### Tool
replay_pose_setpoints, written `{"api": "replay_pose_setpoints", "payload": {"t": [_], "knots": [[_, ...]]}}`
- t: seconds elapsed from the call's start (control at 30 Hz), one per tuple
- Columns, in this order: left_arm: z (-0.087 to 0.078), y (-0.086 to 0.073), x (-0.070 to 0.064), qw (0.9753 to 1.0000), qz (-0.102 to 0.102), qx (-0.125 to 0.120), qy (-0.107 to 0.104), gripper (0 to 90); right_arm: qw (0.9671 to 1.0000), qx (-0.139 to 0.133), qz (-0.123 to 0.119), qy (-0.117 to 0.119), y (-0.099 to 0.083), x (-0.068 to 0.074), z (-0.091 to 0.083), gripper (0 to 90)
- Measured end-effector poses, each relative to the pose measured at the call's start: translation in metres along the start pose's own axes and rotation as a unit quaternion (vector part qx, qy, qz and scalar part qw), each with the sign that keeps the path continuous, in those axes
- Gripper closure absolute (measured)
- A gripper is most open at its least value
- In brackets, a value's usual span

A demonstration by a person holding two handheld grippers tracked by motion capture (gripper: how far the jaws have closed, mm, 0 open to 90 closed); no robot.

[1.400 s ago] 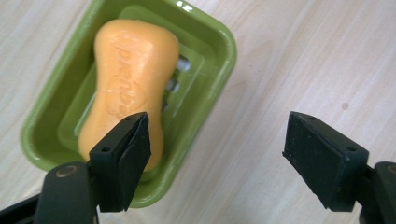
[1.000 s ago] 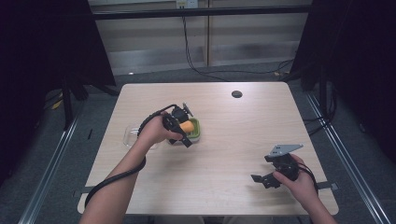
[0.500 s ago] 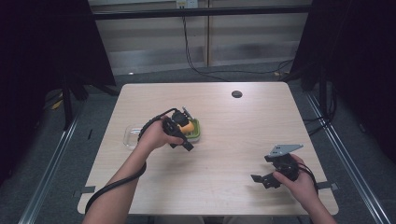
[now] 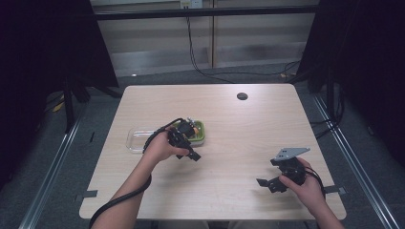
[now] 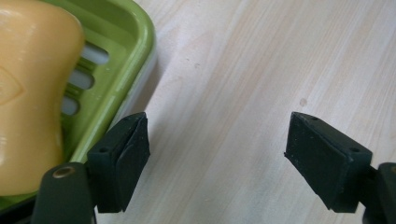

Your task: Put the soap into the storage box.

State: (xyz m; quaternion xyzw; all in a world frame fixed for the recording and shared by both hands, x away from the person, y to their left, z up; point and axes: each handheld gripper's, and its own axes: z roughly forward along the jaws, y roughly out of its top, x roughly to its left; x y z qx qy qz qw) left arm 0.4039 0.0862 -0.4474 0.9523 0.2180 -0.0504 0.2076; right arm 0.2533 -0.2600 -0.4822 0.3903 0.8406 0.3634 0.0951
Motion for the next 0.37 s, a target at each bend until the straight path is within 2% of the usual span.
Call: {"api": "replay_pose_setpoints", "payload": {"t": [0.07,0.13,0.2,0.27,0.37], "knots": [[0.002,-0.003,-0.003,1.0,0.003,0.0,-0.001,21.2,1.0,-0.001,0.0,0.0,0.0,0.0,0.0,3.3],[0.005,-0.006,-0.005,0.9999,-0.004,-0.009,-0.007,20.9,1.0,-0.001,0.0,0.0,0.0,0.0,0.0,3.3],[0.007,-0.01,-0.006,0.9999,0.004,-0.013,-0.006,20.6,1.0,-0.001,0.001,-0.001,0.0,0.0,0.0,3.3],[0.009,-0.014,-0.008,0.9998,-0.003,-0.017,-0.009,20.4,1.0,0.0,0.001,0.001,0.0,0.0,0.0,3.3],[0.012,-0.017,-0.01,0.9996,-0.001,-0.027,-0.005,20.4,1.0,0.002,-0.001,0.001,0.001,0.001,0.001,3.3]]}}
